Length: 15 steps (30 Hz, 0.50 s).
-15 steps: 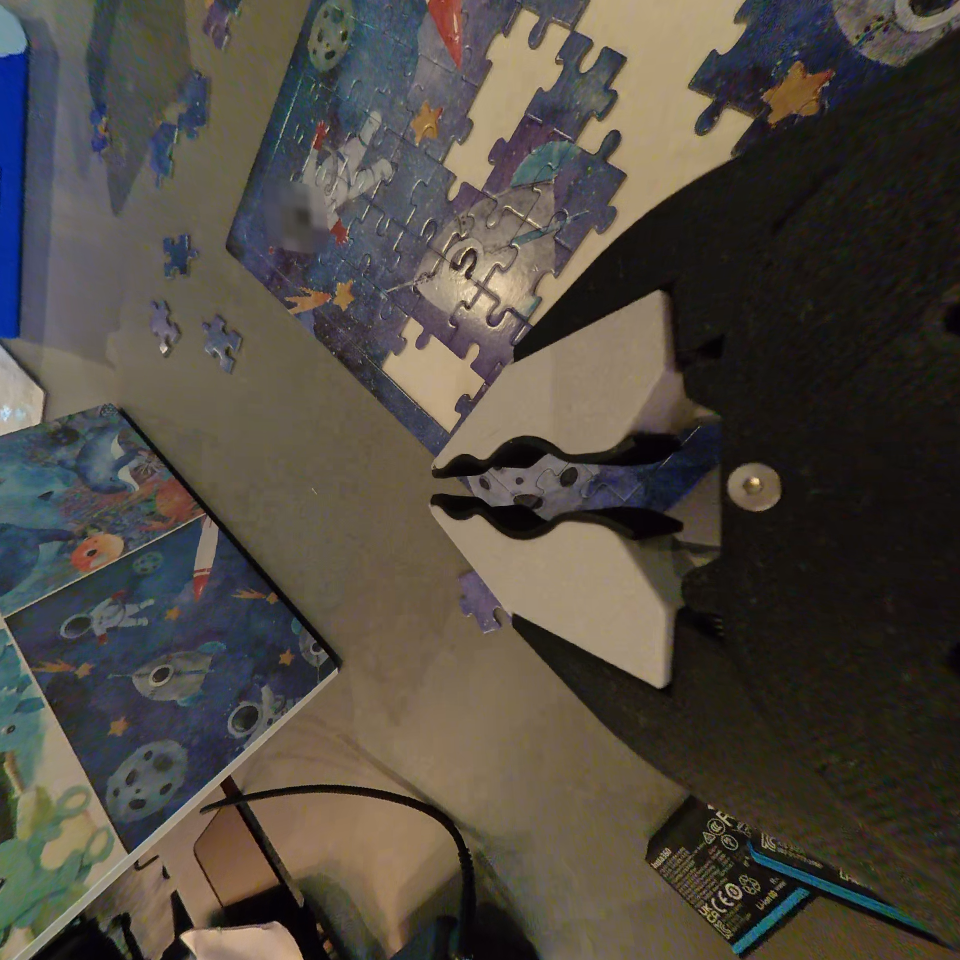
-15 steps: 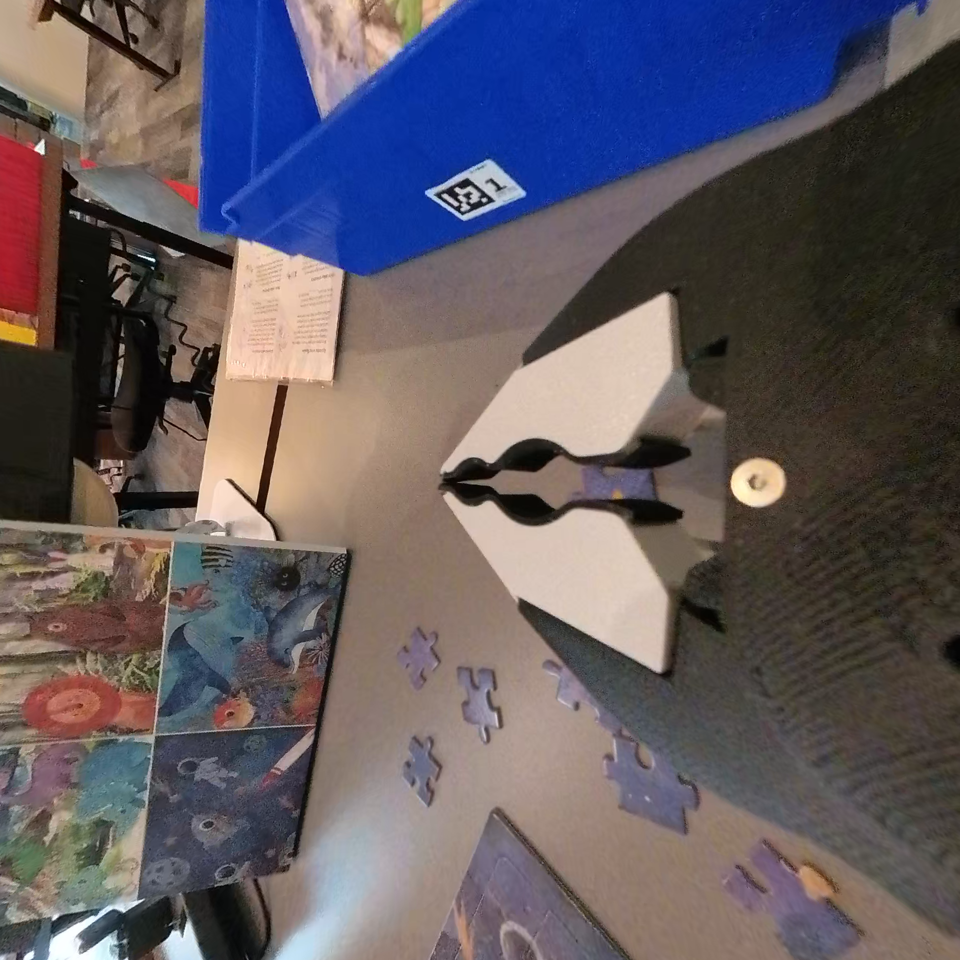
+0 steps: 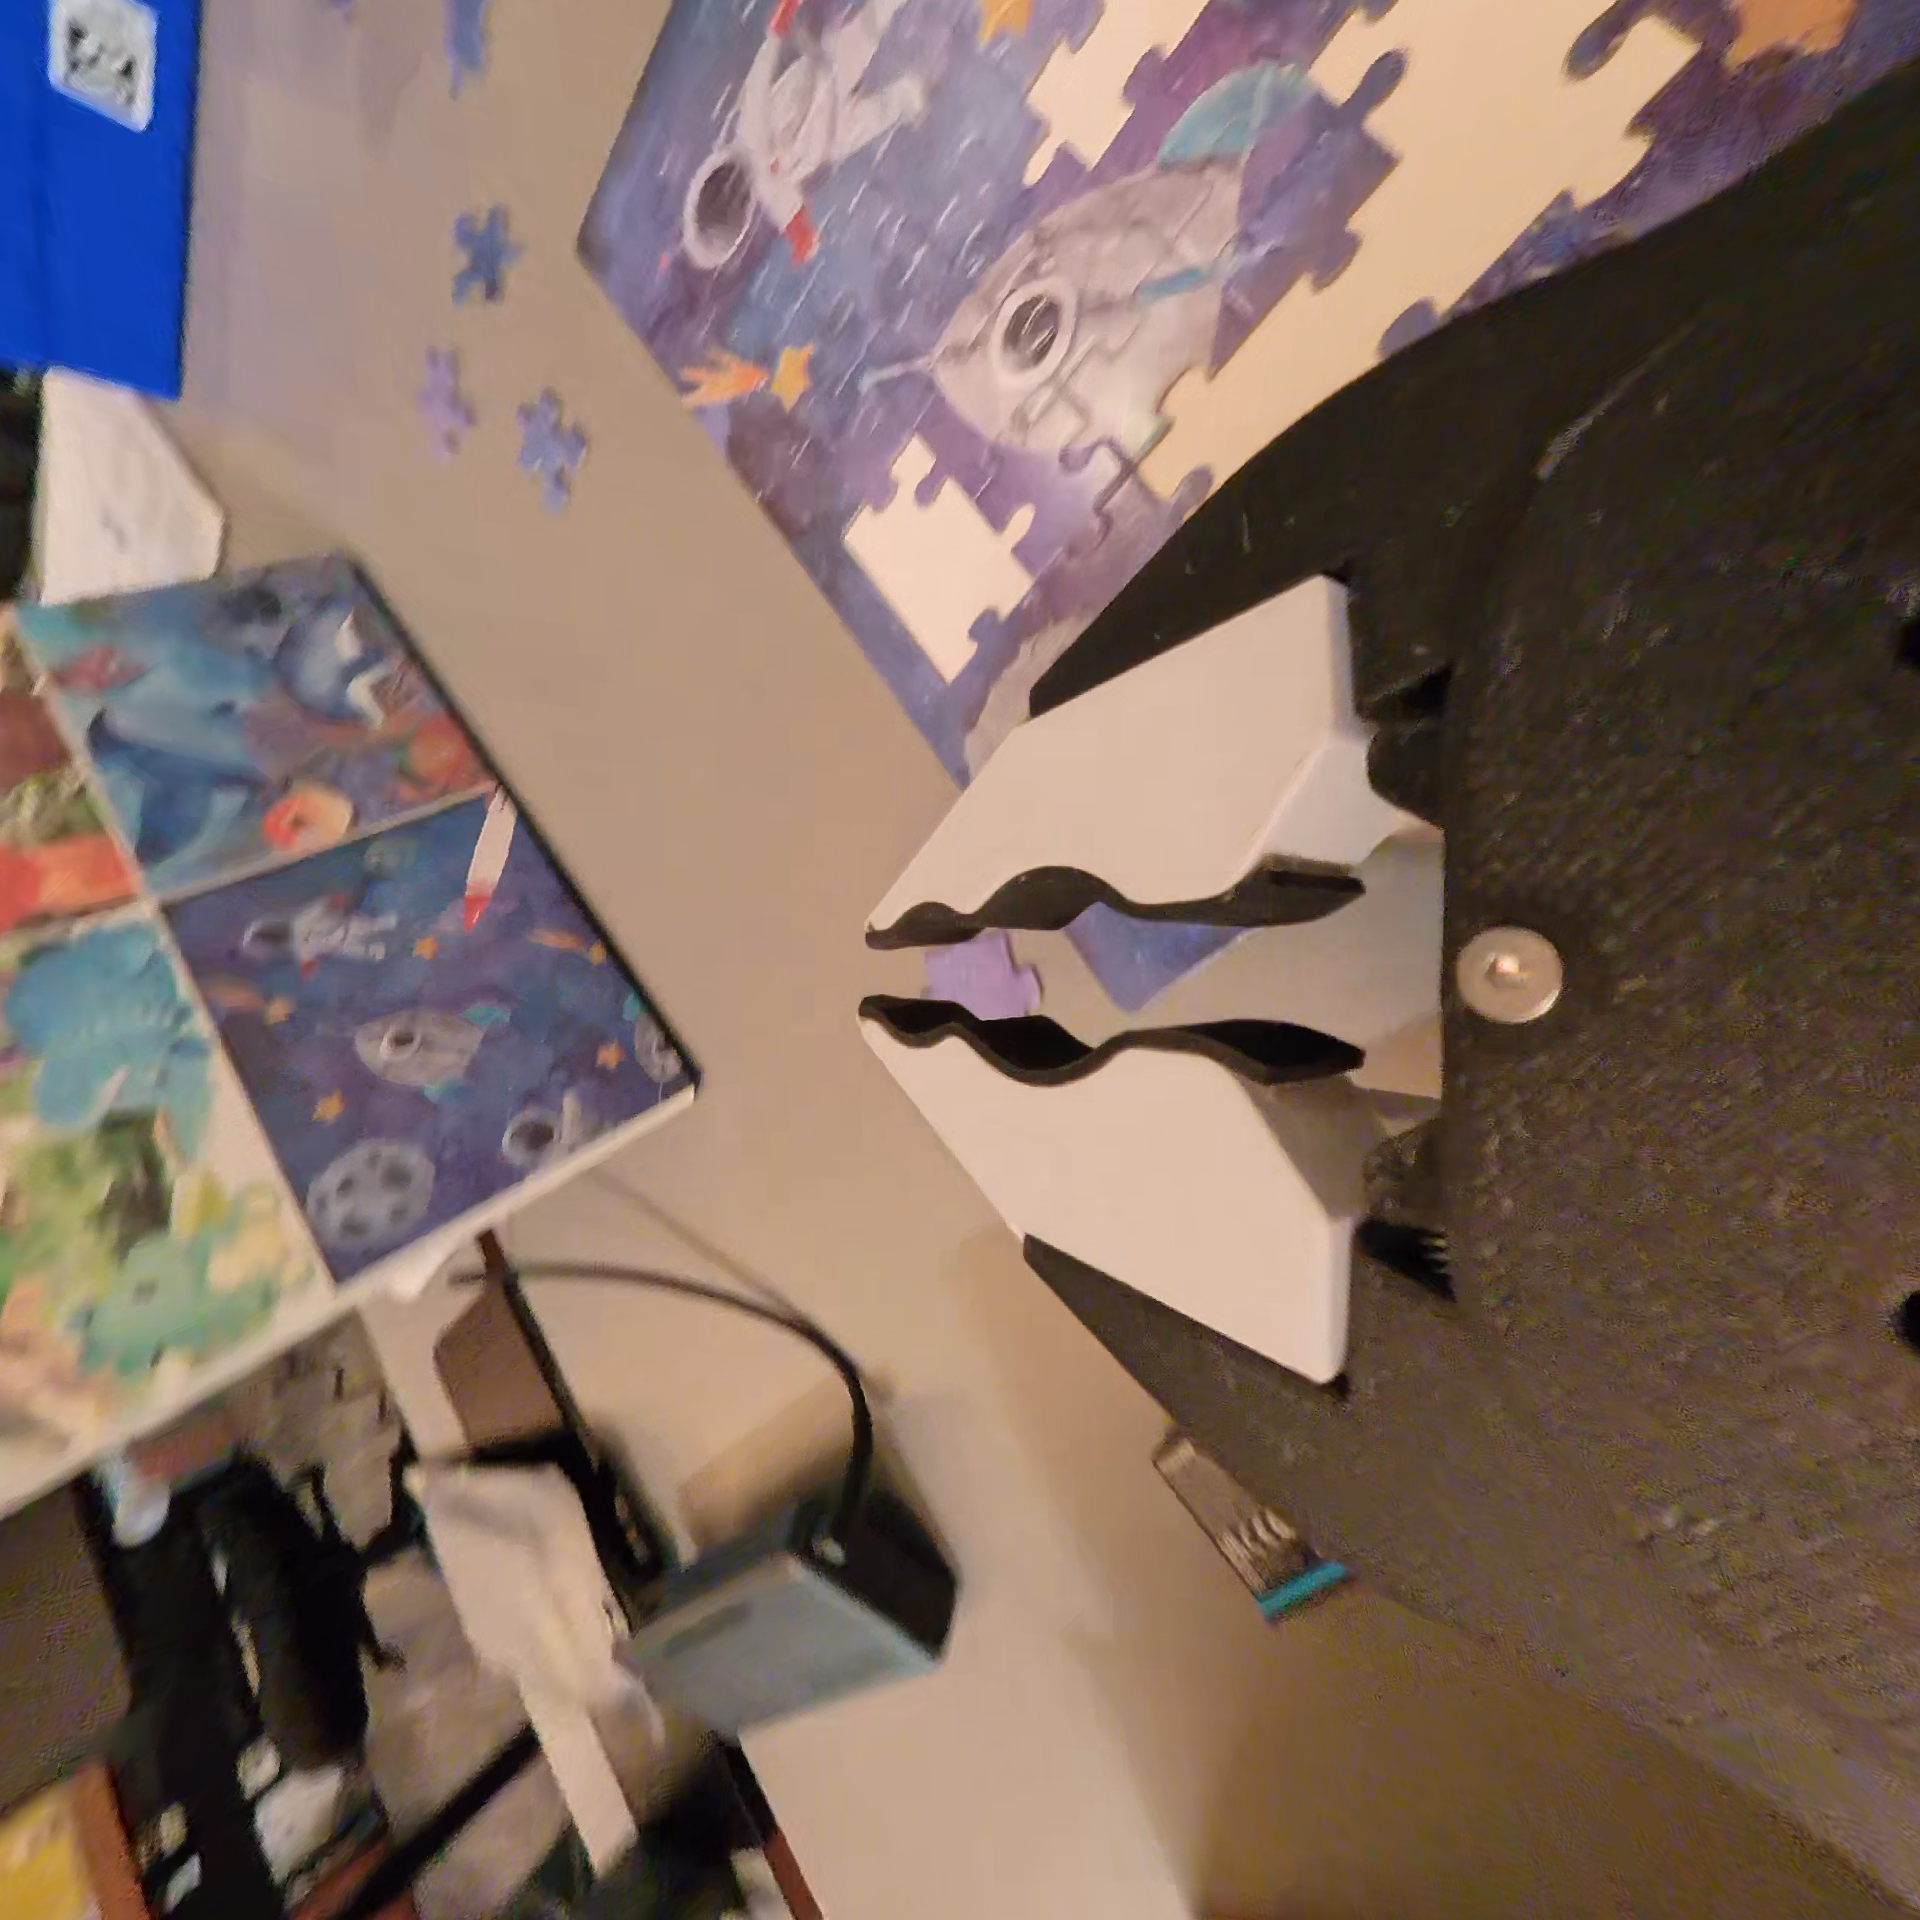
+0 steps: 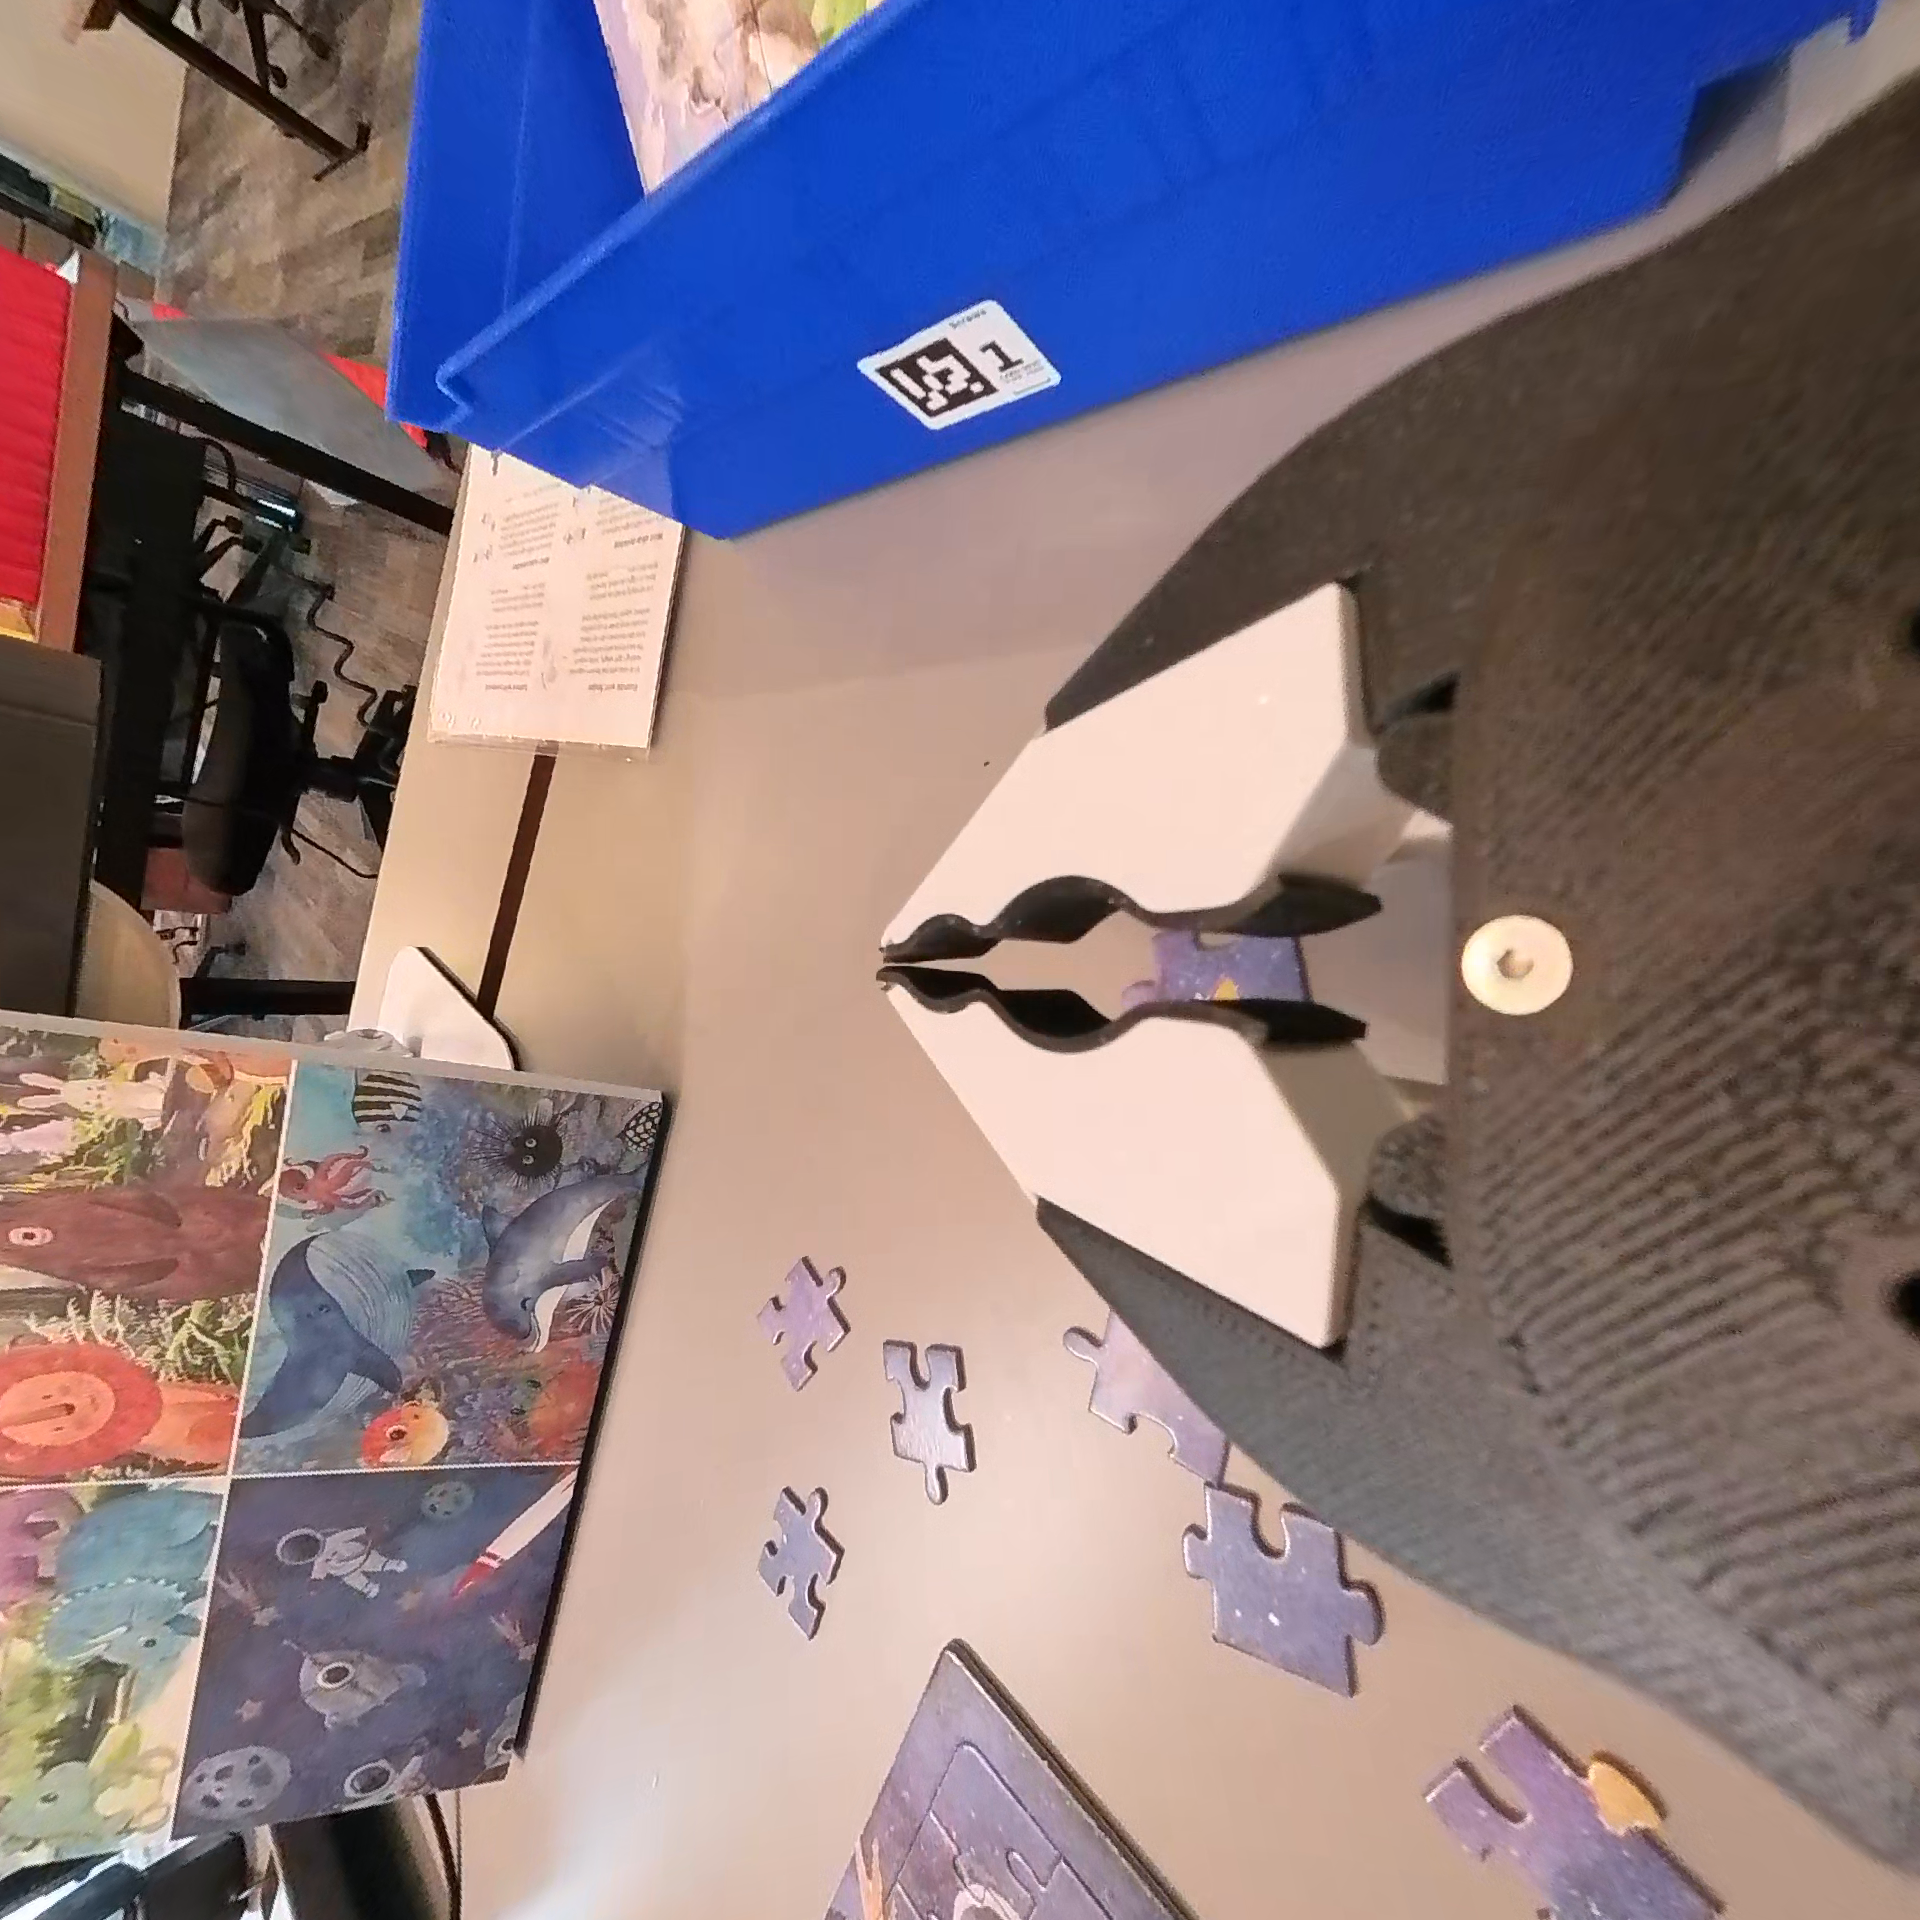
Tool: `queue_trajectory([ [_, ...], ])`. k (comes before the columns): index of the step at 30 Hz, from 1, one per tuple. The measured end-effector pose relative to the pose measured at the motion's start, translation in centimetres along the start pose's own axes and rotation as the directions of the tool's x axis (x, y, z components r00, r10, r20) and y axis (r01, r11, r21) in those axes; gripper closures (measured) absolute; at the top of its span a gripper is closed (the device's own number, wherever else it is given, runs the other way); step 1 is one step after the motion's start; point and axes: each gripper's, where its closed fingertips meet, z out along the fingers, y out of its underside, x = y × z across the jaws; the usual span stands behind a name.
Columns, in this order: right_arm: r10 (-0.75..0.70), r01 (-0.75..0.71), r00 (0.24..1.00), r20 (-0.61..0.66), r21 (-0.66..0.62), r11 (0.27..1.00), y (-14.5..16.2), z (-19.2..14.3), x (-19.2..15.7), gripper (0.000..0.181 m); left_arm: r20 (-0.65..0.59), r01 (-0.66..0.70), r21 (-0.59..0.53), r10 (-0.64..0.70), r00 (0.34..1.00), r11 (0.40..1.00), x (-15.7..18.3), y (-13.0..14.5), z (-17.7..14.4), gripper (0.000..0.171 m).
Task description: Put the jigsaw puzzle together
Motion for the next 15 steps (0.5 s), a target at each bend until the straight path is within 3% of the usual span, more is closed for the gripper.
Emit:
queue_trajectory([
  [3,-0.003,0.003,1.0,0.002,-0.001,1.0,0.0,0.0,-0.1,0.181,0.082,0.061,0.029,-0.063,0.995,0.998,-2.2,-0.1,-0.5,0.159],
  [8,-0.011,0.011,1.0,0.005,-0.005,1.0,0.1,0.1,-0.3,0.181,0.081,0.11,0.078,-0.117,0.99,0.991,-3.2,-0.7,-1.2,0.158],
  [12,-0.016,0.016,1.0,0.006,-0.006,1.0,0.1,0.1,-0.4,0.181,0.028,0.07,0.227,-0.079,0.997,0.971,-2.4,-3.3,-3.0,0.171],
  [15,-0.019,0.019,1.0,0.008,-0.008,1.0,0.1,0.2,-0.4,0.181,0.047,0.013,0.301,-0.029,0.998,0.953,-2.4,-4.4,-4.4,0.171],
])
